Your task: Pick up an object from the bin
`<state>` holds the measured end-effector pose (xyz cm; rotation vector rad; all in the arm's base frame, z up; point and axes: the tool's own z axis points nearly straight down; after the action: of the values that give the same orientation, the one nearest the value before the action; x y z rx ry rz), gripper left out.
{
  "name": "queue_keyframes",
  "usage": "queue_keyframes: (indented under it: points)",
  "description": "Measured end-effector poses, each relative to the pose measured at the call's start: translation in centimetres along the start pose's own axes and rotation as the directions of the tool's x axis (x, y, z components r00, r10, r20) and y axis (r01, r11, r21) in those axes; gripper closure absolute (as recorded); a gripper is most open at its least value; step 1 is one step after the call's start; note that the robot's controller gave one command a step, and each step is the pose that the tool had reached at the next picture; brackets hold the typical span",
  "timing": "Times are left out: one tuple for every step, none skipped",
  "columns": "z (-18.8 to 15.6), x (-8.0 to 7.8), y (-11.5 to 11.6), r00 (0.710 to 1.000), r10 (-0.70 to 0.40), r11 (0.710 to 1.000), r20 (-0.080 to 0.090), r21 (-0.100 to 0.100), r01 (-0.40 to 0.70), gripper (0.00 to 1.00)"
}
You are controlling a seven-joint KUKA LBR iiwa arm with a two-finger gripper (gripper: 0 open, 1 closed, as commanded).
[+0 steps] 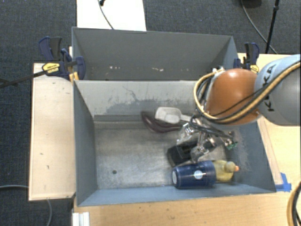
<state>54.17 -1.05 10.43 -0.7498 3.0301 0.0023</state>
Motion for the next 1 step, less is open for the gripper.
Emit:
queue_keyframes:
  points:
    - [-3.12,0.29,-0.04,1.0,-0.002,1.0,-0.021,-0.005,0.001,1.0]
